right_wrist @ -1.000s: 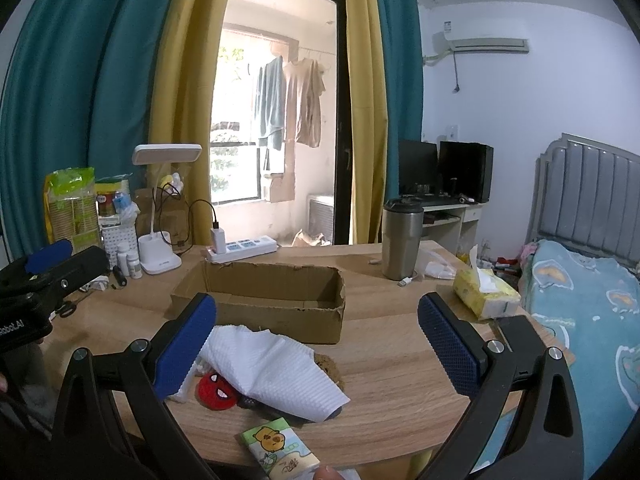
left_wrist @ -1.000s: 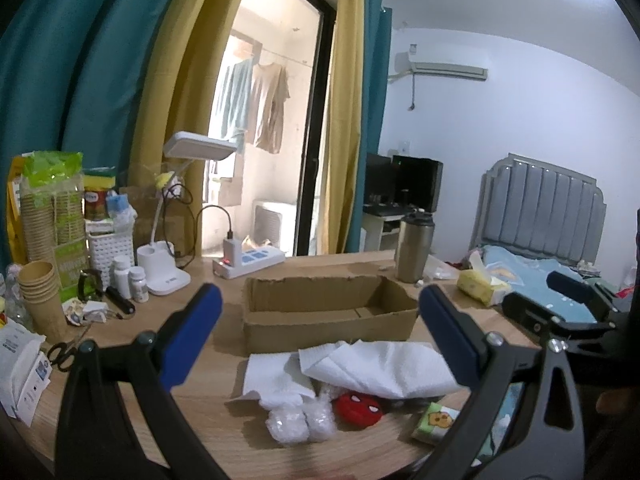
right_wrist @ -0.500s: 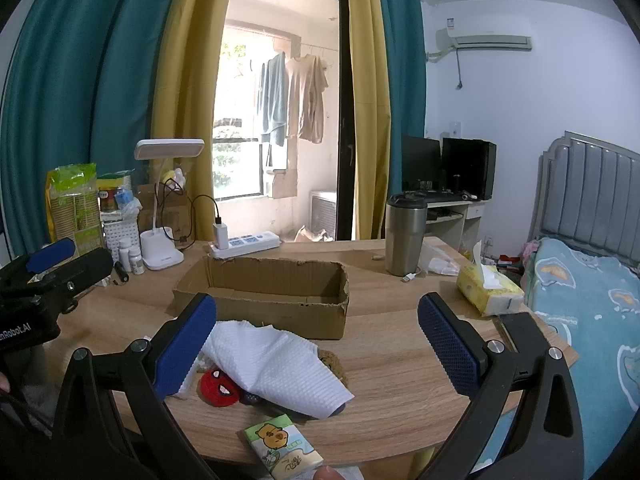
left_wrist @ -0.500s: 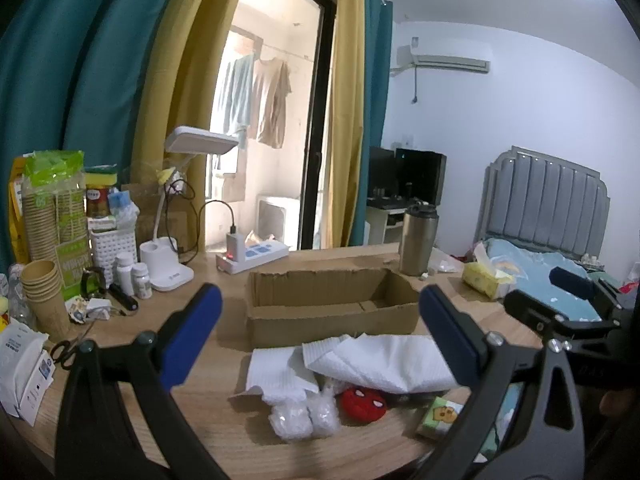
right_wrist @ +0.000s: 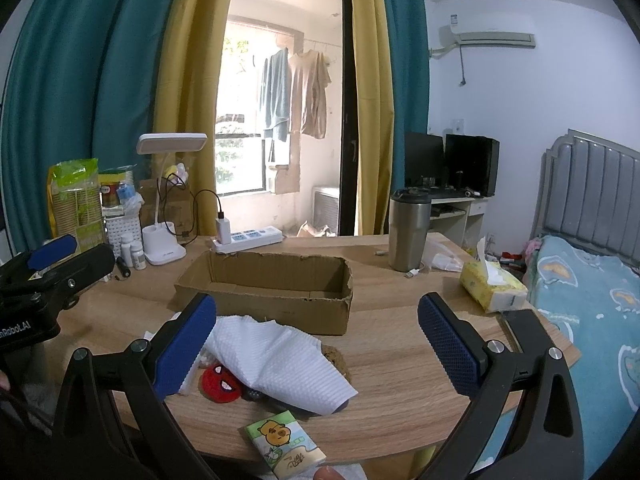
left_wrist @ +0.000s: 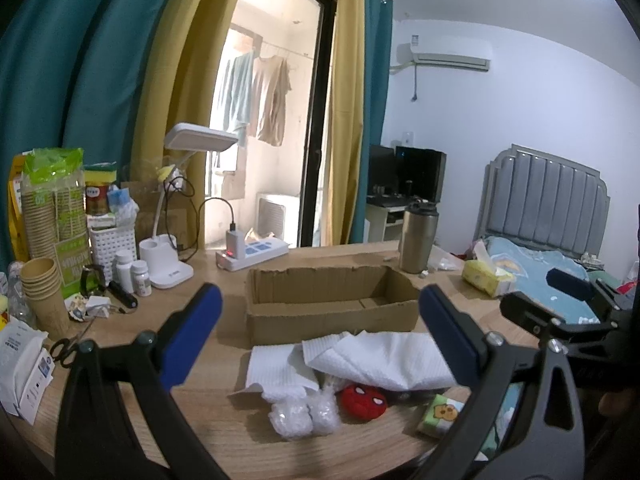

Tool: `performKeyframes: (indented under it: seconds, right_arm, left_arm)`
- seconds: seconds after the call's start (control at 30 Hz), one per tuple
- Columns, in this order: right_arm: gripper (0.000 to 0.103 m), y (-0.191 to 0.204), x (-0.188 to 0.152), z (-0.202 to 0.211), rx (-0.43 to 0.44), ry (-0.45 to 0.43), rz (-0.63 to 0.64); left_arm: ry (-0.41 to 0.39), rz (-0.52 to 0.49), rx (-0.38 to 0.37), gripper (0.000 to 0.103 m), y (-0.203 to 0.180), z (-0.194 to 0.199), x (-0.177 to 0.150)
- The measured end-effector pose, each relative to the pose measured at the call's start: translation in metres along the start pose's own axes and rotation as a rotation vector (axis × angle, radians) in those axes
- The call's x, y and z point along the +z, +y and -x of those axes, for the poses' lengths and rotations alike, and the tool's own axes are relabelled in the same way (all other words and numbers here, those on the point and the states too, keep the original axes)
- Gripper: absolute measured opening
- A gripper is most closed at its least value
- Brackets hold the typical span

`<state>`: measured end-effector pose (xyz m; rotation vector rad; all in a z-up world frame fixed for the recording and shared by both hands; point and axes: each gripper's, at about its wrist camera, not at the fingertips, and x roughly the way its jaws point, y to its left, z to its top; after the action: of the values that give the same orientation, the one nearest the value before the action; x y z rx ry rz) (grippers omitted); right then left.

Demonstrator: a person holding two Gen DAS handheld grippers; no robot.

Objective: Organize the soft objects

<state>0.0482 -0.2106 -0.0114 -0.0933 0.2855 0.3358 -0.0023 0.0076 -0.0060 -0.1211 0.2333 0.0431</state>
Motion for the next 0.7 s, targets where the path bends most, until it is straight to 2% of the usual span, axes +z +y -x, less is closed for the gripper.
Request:
performKeyframes:
  seconds: [0.7]
  right_arm:
    - [0.103, 0.0008, -0.0005, -0.0023, 0.000, 0.012, 0.001]
  left_arm:
    - [0.001, 0.003, 0.002, 0.100, 0.0001, 0.0013, -0.0036]
